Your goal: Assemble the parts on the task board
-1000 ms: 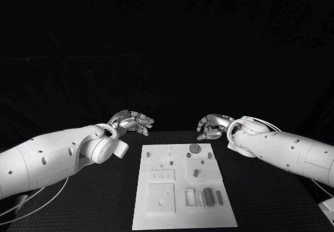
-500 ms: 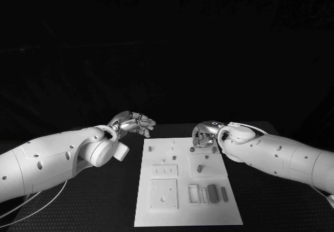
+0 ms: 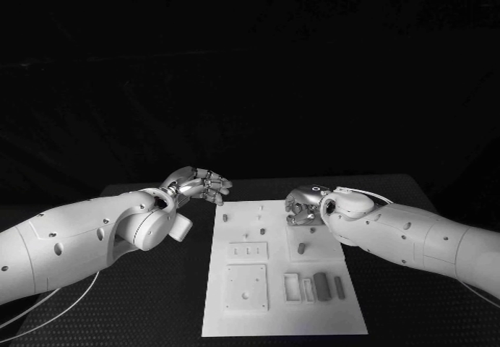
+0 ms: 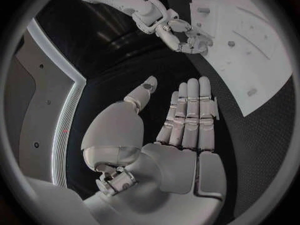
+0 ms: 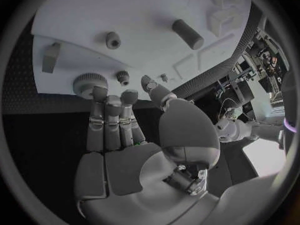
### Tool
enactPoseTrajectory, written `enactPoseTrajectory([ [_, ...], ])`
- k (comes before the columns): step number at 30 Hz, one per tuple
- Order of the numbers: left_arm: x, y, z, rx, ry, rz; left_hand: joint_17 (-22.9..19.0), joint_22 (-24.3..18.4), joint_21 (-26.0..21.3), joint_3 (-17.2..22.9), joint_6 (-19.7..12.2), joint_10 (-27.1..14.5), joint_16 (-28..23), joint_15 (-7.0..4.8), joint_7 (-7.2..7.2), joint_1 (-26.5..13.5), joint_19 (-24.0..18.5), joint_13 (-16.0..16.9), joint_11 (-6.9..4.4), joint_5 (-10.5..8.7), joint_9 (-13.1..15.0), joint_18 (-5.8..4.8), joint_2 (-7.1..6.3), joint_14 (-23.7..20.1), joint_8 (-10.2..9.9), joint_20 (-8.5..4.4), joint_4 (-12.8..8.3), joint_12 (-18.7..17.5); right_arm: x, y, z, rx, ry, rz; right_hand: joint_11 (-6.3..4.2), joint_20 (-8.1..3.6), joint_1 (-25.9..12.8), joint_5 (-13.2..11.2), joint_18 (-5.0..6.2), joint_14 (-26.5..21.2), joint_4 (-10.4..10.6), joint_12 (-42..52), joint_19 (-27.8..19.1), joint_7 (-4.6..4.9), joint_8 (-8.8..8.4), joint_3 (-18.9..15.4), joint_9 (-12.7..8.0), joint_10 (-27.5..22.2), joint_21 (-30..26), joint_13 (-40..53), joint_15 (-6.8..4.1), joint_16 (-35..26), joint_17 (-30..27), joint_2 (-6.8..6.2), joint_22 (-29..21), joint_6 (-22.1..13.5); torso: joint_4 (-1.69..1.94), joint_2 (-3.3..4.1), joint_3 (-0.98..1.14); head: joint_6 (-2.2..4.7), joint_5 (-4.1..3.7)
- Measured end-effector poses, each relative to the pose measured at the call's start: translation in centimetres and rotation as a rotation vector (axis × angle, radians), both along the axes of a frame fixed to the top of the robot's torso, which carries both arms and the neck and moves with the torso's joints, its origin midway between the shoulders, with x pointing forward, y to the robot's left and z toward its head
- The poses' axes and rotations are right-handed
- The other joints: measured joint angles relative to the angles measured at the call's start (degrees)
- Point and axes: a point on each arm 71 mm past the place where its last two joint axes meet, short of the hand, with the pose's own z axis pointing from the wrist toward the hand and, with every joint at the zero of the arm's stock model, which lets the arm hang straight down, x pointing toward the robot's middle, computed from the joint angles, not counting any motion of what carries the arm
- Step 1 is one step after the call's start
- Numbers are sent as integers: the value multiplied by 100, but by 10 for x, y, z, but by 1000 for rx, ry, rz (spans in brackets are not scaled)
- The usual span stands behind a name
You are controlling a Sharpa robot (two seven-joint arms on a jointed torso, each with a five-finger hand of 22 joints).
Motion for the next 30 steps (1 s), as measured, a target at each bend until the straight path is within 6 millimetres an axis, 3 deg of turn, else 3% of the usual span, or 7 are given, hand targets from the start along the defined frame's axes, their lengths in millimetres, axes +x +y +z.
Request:
enactPoseTrajectory([
  [9, 0, -1, 0, -2, 2, -2, 12, 0, -22, 0, 0, 0, -2, 0, 0, -46, 11, 23, 0, 0, 22, -42, 10, 0, 0, -31, 31, -27, 2, -3, 0, -17, -7, -15, -1, -12, 1, 0, 0, -3, 16, 182, -13, -1, -32, 16, 15, 1, 188, 119, 3, 201, 40, 2, 0, 40, 15, 55, 4, 10, -20],
  [16, -2, -3, 0, -6, 3, -10, 11, 0, -22, 0, 22, 0, -2, 0, 22, -51, 11, 33, 0, 0, 29, -69, 6, 0, 0, -31, 31, -27, 3, -2, -1, -26, -5, -19, -2, -53, 15, 0, 1, -3, -1, 253, -12, -2, -32, 33, 22, 2, 277, 157, 4, 290, 49, 93, -1, 81, 22, 64, 3, 5, -16],
  [19, -2, -4, 0, -7, 4, -12, 18, -1, -22, 16, 22, 0, -24, 0, 22, -76, 11, 42, 0, 0, 36, -70, 31, 0, 0, -30, 47, -27, 4, -3, -2, -30, -5, -23, -2, -53, 31, 0, 0, -3, -15, 274, -12, -12, -32, 47, 33, 2, 313, 164, 4, 334, 49, 214, -1, 92, 23, 65, 3, -9, -10],
  [22, -2, -4, 0, -7, 5, -13, 18, -1, -22, 16, 22, 0, -24, 0, 22, -75, 11, 42, 0, 0, 36, -70, 31, 0, 0, -30, 47, -37, 5, -5, -2, -33, -6, -28, -2, -53, 30, 0, 0, -3, -17, 299, -12, -22, -32, 49, 36, 3, 316, 165, 4, 335, 49, 214, -1, 103, 22, 68, 4, -17, -3],
  [26, -3, -4, 0, -8, 5, -14, 18, -1, -22, 16, 22, 0, -24, 0, 22, -75, 9, 47, 0, 0, 37, -72, 31, 0, -22, -32, 47, -49, 6, -7, -2, -37, -6, -33, -2, -74, 44, 0, 0, -3, -57, 335, -33, -29, -32, 89, 53, 3, 384, 183, 4, 410, 48, 455, -2, 176, 21, 72, 3, -38, 2],
  [30, -3, -4, 0, -8, 6, -15, 18, -1, -22, 16, 22, -1, -24, 0, 22, -75, -10, 47, 0, 0, 42, -85, 31, 0, -22, -51, 46, -49, 6, -7, -3, -39, -5, -34, -2, -74, 23, 0, 8, -4, -97, 362, -33, -29, -32, 65, 53, 3, 419, 183, 5, 444, 48, 477, -2, 178, 18, 79, 4, -55, 2],
])
